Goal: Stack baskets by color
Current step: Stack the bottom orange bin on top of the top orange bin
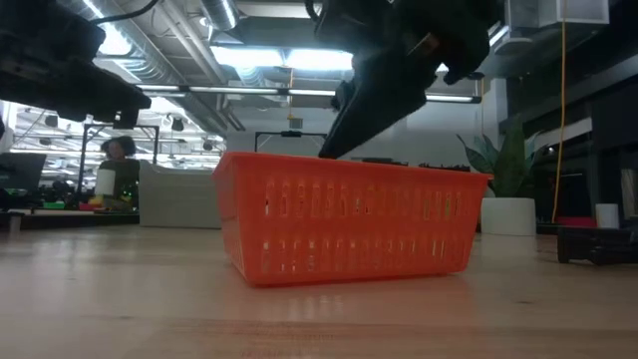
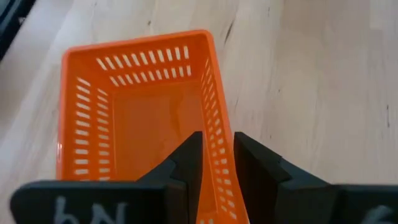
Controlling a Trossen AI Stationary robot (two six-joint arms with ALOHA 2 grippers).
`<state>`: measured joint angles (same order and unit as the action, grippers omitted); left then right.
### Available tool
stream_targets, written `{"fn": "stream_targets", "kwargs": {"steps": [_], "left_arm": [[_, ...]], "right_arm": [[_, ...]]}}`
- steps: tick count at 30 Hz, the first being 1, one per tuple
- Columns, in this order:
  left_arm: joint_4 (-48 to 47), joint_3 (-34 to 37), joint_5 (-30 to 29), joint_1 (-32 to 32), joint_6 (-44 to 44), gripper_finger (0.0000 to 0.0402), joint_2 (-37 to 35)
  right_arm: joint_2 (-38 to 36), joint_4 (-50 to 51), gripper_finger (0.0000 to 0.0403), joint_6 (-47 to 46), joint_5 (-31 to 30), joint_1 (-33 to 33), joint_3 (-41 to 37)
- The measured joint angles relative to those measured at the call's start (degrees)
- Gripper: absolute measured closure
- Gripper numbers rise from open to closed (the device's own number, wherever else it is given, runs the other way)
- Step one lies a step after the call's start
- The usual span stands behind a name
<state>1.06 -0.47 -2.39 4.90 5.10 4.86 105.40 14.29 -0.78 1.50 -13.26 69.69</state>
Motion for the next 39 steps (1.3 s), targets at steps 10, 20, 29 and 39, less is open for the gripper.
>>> {"fn": "stream_targets", "kwargs": {"steps": [10,20,29,39], "left_arm": [[-0.09,0.02,0.05,-0.01,-0.04,0.0401,0.00],[-0.20,0.02,0.44,-0.01,-1.20,0.0401,0.16],[-0.22,0.02,0.42,-0.01,-1.09,0.0401,0.16],[-0.24,0.02,0.42,-0.01,-1.36,0.0401,0.44]], "right_arm": [[1.90,1.96,0.0312,-0.09,-0.55,0.02,0.02],[4.00,3.44,0.0312,-0.55,-0.52,0.07,0.02],[3.65,2.93,0.0312,-1.97,-0.35,0.07,1.80],[3.54,6.05,0.0312,-2.25,-0.35,0.05,2.75]]}}
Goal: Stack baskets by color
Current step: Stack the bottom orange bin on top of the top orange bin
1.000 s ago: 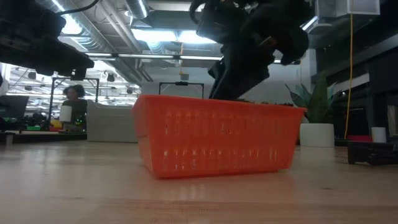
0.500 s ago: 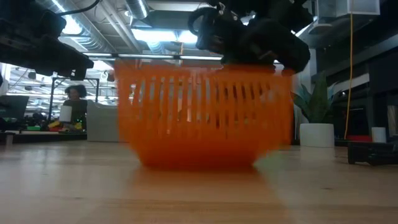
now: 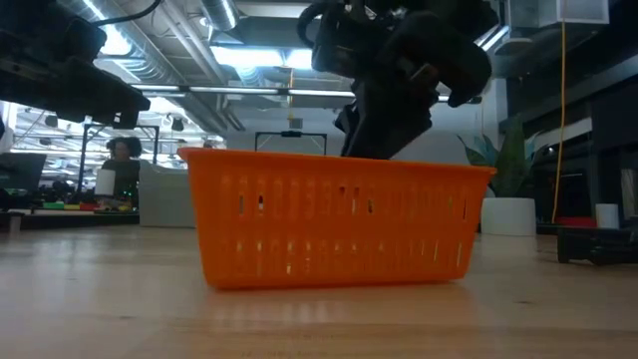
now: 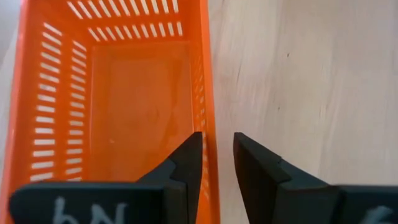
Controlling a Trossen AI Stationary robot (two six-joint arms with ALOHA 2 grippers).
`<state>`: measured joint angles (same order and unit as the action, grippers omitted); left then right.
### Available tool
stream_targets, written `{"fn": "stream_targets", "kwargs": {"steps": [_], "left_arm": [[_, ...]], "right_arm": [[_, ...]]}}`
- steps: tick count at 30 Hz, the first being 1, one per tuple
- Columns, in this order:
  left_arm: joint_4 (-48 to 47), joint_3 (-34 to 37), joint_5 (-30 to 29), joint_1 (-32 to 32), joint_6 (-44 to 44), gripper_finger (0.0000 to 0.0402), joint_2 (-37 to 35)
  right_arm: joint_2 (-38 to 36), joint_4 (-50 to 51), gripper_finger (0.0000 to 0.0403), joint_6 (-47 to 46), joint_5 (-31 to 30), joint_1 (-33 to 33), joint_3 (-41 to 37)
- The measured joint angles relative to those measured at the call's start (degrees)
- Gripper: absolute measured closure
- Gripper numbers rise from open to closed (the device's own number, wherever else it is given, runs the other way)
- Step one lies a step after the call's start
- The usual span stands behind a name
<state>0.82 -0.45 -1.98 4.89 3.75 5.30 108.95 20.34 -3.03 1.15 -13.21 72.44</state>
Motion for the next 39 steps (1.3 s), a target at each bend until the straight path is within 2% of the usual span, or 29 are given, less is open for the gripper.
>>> {"fn": "stream_targets", "kwargs": {"steps": [12,14,17,23,26,34,36,39], "left_arm": [[0.02,0.02,0.00,0.00,-0.09,0.0401,-0.02],[0.02,0.02,0.00,0.01,-0.11,0.0401,-0.02],[0.02,0.02,0.00,0.01,-0.13,0.0401,-0.02],[0.04,0.02,-0.02,0.00,-0.13,0.0401,-0.02],[0.05,0.02,-0.02,0.01,-0.13,0.0401,-0.02],[0.07,0.02,-0.02,0.00,-0.11,0.0401,-0.02],[0.07,0.02,-0.02,0.00,-0.13,0.0401,-0.02],[0.09,0.02,-0.02,0.02,-0.11,0.0401,-0.04]], "right_arm": [[3.04,1.47,0.0315,-2.59,-0.05,-0.02,0.00],[3.04,0.78,0.0333,-2.28,-0.42,-0.02,0.00],[2.91,0.83,0.0385,0.38,0.53,0.02,0.00],[2.67,2.38,0.0398,3.56,0.43,0.87,1.74],[2.67,8.67,0.0399,7.66,-3.98,1.84,7.23],[2.55,25.54,0.0401,26.77,-27.40,7.71,23.31],[2.49,27.06,0.0401,29.27,-29.93,10.73,25.56],[2.49,28.41,0.0401,32.20,-29.77,16.03,28.06]]}}
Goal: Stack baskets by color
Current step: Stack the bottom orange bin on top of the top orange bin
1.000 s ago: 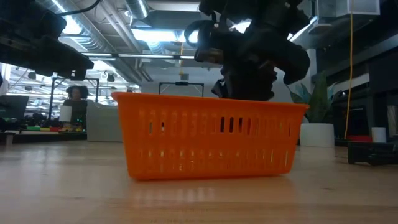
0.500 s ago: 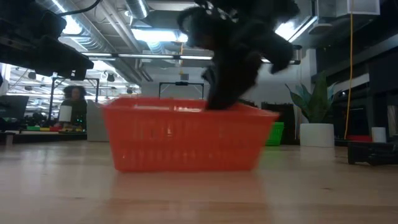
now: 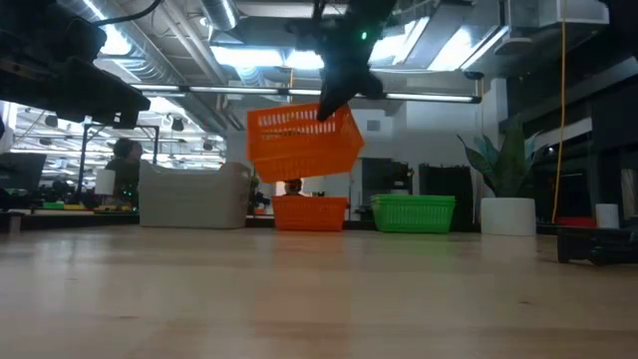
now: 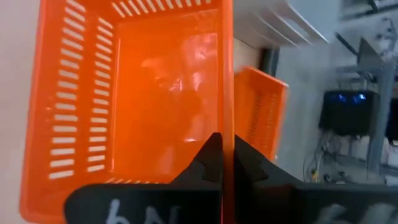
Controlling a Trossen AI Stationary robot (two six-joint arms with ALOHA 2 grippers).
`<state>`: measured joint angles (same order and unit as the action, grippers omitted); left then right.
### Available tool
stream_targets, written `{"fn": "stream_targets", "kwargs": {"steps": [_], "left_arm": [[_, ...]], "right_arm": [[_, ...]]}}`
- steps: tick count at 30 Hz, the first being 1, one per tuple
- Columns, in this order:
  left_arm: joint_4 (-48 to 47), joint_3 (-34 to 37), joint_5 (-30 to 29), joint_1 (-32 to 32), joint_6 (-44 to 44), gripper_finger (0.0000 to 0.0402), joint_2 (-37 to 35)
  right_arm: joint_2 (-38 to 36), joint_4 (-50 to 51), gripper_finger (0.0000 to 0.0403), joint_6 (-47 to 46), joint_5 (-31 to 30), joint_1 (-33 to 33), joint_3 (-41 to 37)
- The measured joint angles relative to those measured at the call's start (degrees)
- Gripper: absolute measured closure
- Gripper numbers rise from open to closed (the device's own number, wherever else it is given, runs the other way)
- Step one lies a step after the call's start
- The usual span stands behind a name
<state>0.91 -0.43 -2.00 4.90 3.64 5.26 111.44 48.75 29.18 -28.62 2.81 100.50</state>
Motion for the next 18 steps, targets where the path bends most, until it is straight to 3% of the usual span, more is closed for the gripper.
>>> {"fn": "stream_targets", "kwargs": {"steps": [5,18], "left_arm": [[0.00,0.00,0.00,0.00,0.00,0.0401,0.00],[0.01,0.02,0.00,0.00,0.00,0.0401,0.00]], "right_arm": [[0.00,-3.63,0.0402,6.32,3.56,9.76,0.20],[0.00,-20.06,0.0403,16.33,27.00,28.65,0.18]]}}
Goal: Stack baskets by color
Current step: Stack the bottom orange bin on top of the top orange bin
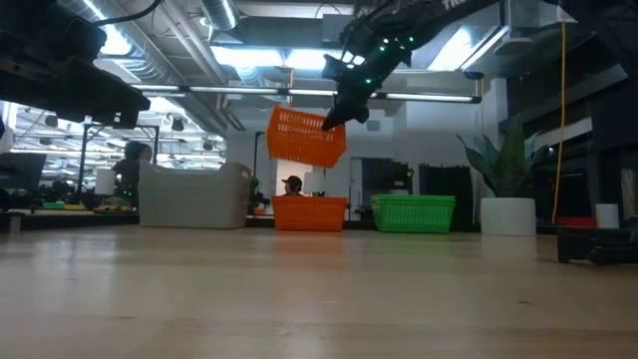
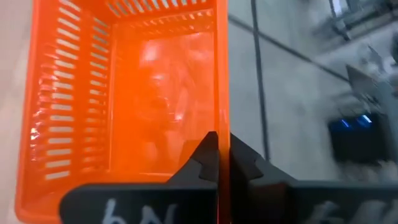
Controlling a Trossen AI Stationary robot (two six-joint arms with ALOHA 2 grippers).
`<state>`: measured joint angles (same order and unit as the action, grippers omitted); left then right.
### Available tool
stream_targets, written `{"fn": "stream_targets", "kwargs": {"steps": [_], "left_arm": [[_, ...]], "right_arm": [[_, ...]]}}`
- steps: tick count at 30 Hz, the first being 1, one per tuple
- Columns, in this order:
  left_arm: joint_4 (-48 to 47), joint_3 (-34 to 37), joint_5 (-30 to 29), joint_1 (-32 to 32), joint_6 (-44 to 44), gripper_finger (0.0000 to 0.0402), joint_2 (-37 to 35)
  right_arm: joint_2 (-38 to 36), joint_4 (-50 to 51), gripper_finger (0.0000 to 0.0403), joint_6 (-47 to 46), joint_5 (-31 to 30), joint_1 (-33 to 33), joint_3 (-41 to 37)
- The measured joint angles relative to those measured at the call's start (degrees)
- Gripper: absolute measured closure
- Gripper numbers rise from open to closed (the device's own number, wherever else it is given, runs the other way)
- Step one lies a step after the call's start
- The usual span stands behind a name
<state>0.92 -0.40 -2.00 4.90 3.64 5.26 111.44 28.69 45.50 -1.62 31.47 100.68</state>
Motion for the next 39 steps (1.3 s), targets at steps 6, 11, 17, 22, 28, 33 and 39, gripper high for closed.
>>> {"fn": "stream_targets", "kwargs": {"steps": [6,11,17,22,28,33,39], "left_arm": [[0.01,0.00,0.00,-0.01,0.00,0.0401,0.00],[0.01,0.00,-0.01,0.00,0.00,0.0401,0.00],[0.01,0.00,-0.01,-0.01,0.00,0.0401,0.00],[0.01,0.00,-0.02,0.01,0.00,0.0401,0.00],[0.01,0.00,-0.02,0.00,0.00,0.0401,0.00],[0.01,0.00,-0.02,-0.01,0.00,0.0401,0.00],[0.01,0.00,-0.02,0.00,0.00,0.0401,0.00]], "right_arm": [[1.97,-2.17,0.0403,-1.44,13.80,6.27,0.10],[5.14,-2.13,0.0403,-5.94,20.87,11.08,-0.04],[7.20,-2.01,0.0403,-6.43,23.32,11.60,-0.04],[9.29,-1.61,0.0403,-6.37,23.35,11.51,-0.02],[9.98,-0.24,0.0403,-6.37,20.94,11.36,0.00],[10.05,-0.39,0.0389,-6.95,20.84,11.28,-0.02],[10.05,-0.08,0.0339,-7.75,20.78,11.25,-0.02]]}}
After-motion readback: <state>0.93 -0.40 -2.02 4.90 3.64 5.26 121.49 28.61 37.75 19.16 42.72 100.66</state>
